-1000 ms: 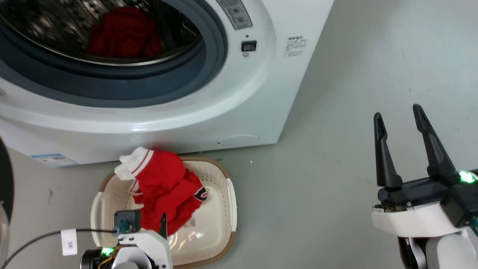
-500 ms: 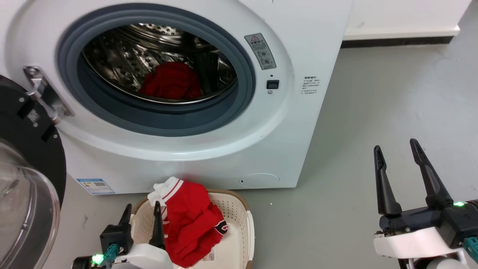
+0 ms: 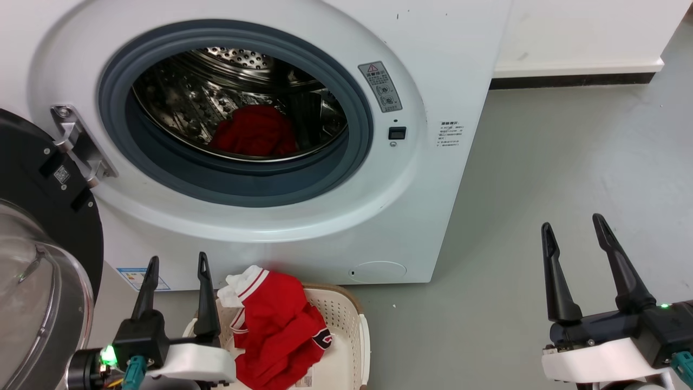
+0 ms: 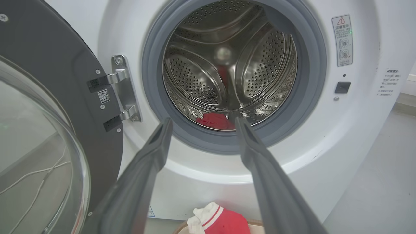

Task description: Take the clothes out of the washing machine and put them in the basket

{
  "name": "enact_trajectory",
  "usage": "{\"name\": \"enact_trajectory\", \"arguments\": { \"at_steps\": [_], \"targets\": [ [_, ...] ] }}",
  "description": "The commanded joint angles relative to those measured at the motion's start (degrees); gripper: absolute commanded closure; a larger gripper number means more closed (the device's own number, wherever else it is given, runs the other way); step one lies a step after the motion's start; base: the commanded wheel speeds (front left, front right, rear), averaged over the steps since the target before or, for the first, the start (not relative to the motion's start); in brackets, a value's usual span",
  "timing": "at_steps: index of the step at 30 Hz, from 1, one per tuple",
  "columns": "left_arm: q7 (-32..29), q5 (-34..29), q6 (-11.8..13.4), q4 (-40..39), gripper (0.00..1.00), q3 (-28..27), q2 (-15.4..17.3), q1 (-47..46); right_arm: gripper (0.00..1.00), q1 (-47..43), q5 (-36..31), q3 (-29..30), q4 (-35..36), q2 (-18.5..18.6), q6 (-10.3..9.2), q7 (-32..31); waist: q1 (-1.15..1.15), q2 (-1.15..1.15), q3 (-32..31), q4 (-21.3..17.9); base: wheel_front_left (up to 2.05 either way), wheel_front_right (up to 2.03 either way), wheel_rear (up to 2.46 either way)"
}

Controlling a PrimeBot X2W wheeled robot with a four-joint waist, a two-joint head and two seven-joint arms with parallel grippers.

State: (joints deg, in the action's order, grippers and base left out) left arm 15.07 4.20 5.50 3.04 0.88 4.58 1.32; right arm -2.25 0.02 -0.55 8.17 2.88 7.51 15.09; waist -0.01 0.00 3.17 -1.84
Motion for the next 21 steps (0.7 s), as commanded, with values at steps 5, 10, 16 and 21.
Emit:
{"name": "enact_trajectory", "arguments": {
  "at_steps": [5, 10, 16, 21],
  "targets": [
    [0.15, -0.41, -2.27, 1.81, 0.0, -1.6, -0.38, -4.79, 0.0, 2.23, 0.3, -0.37, 0.53, -0.01, -0.04, 0.12, 0.01, 0.0, 2.99, -1.35, 0.0, 0.0, 0.0],
    [0.15, -0.19, -4.65, 7.8, 0.0, -3.32, 0.82, -13.47, 0.0, 5.24, 0.34, -0.95, 1.41, -0.01, -0.05, 0.12, 0.01, 0.0, 7.87, -2.99, 0.0, 0.0, 0.0],
    [0.15, -0.01, -7.63, 16.41, 0.0, -5.17, 3.91, -26.98, 0.0, 10.29, 1.08, -2.63, 2.48, -0.01, -0.05, 0.12, 0.01, 0.0, 15.46, -6.14, 0.0, 0.0, 0.0],
    [0.14, -1.11, -9.37, 25.71, 0.0, -5.3, 8.45, -39.57, 0.0, 14.53, 2.71, -3.87, 3.67, -0.01, -0.05, 0.12, 0.01, 0.0, 22.1, -8.8, 0.0, 0.0, 0.0]
  ]
}}
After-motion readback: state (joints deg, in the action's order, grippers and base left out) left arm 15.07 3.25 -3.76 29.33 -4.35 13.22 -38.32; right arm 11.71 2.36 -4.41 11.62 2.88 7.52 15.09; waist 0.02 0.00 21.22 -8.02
